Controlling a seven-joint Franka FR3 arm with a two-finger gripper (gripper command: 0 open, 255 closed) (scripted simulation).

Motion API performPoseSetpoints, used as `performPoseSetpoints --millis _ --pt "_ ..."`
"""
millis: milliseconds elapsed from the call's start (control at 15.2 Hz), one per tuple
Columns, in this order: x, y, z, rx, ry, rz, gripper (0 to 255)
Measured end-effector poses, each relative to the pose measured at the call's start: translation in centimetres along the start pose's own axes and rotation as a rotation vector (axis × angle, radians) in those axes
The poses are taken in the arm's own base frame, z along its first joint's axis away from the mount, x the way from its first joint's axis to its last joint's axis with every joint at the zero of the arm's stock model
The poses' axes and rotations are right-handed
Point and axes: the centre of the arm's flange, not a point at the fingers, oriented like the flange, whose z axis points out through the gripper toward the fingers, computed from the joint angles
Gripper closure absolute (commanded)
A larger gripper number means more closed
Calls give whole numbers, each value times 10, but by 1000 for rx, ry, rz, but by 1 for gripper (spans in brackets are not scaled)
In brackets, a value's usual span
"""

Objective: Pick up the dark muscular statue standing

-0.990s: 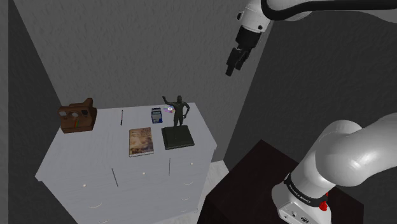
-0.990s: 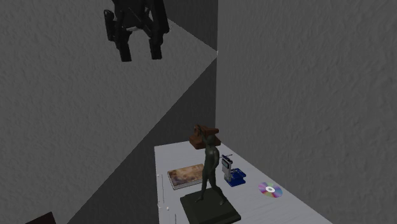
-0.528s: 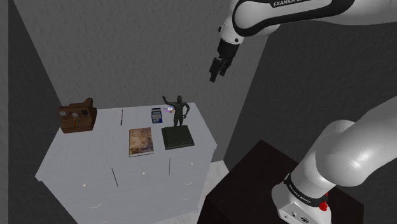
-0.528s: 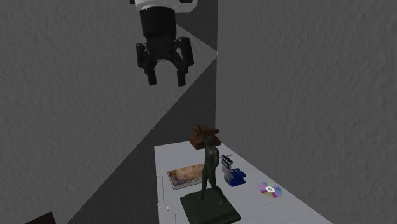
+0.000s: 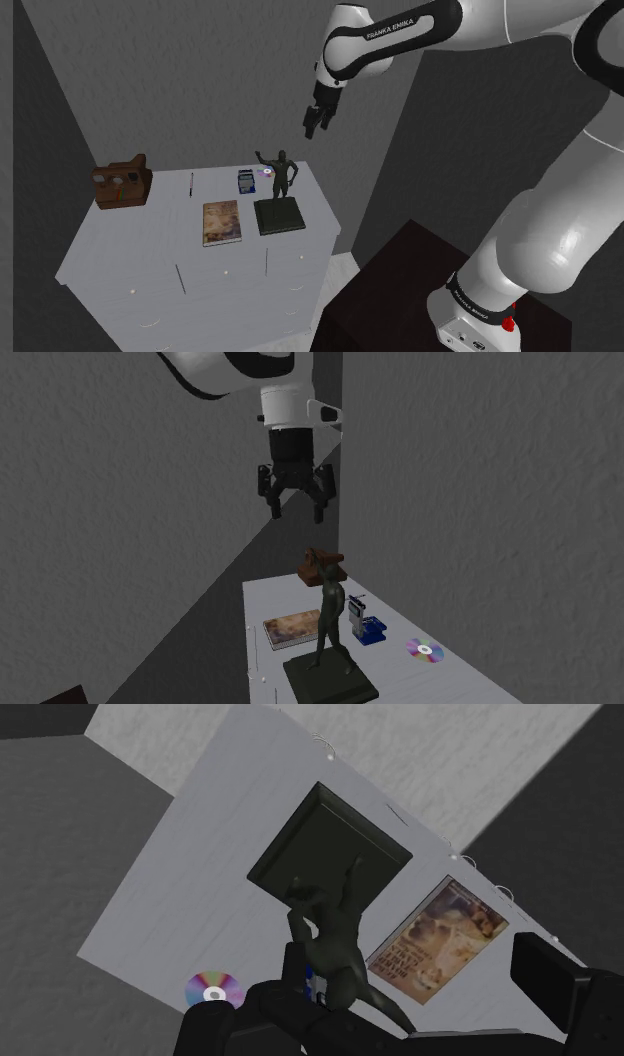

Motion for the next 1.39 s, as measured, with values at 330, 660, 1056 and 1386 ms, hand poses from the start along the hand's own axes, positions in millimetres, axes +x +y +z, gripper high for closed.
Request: performPoseSetpoints --millis 330,660,1056,1386 --pt "47 6 46 5 -10 -15 0" --pt "91 14 97 10 -19 -30 0" --pt "123 19 143 14 -26 -40 0" --pt "121 20 167 14 -26 -40 0"
